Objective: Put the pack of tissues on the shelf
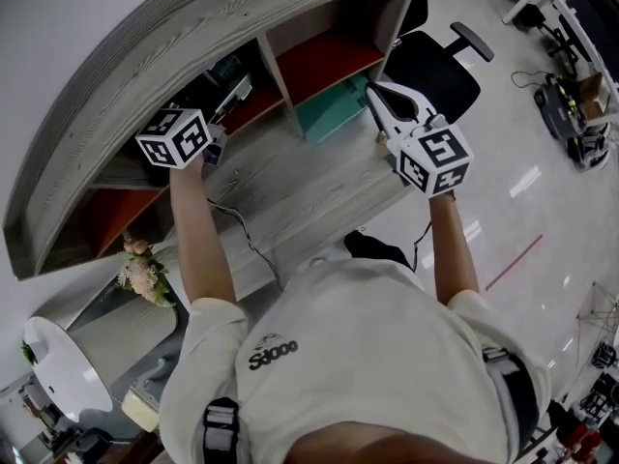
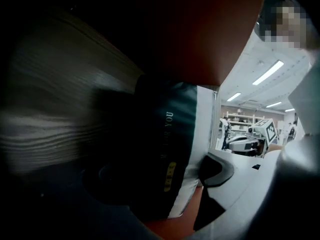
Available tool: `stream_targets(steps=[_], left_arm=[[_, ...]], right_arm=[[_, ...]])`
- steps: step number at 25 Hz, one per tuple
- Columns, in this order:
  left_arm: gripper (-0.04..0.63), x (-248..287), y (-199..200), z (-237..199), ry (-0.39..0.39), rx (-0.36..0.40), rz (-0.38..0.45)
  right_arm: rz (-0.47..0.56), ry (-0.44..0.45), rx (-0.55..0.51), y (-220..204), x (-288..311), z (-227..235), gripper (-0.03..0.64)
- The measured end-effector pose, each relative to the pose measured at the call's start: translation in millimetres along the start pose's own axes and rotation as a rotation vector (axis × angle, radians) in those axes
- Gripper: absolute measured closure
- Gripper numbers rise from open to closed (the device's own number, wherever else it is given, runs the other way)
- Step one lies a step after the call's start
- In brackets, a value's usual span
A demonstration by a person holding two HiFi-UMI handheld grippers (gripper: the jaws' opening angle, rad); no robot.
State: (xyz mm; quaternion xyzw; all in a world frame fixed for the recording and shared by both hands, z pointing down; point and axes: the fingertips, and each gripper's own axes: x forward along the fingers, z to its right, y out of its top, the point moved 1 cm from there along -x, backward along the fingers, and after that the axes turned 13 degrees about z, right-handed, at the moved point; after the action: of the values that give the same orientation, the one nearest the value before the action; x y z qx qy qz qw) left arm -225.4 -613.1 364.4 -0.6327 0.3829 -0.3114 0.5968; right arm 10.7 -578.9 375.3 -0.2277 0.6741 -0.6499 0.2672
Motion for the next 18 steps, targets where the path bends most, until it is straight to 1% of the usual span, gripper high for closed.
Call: stream_targets(steps=[3, 5, 8, 11, 14, 16, 17, 18], left_arm=[[0.193, 3.0, -1.3, 0.4, -0.030, -0.054, 0.015], [0.189, 2.4, -0.4, 0.1, -0.013, -0.054, 0.028], [0.187, -3.0, 0.4, -0.9, 0.048, -0.033, 0.042], [0.186, -14.3, 2.2, -2.3, 0.126, 0.022, 0.032], [0.187, -29.9, 4.4, -5.2, 0.220, 0.078, 0.013], [0.190, -39.3, 4.9, -6.5, 0.268, 0.102, 0.008], [0.205, -42.6, 4.7, -5.9, 0.277, 0.106, 0.009], [0.252, -44.7, 4.5, -4.9, 0.278, 0.106, 0.012]], right_arm=[[-0.018, 0.010, -0.043, -3.9, 2.7, -5.3, 0.611], [-0.030, 0.019, -0.072, -6.3, 2.1, -9.4, 0.611], [-0.035, 0.022, -0.077, -6.6, -2.7, -12.0, 0.611], [-0.025, 0.008, -0.066, -3.0, -9.9, -11.9, 0.611], [-0.010, -0.011, -0.053, 0.2, -16.7, -15.1, 0.611], [-0.005, -0.017, -0.049, 1.0, -20.3, -20.2, 0.611], [-0.005, -0.018, -0.049, 1.0, -21.9, -23.5, 0.611], [-0.006, -0.017, -0.050, 1.0, -23.5, -26.9, 0.611]])
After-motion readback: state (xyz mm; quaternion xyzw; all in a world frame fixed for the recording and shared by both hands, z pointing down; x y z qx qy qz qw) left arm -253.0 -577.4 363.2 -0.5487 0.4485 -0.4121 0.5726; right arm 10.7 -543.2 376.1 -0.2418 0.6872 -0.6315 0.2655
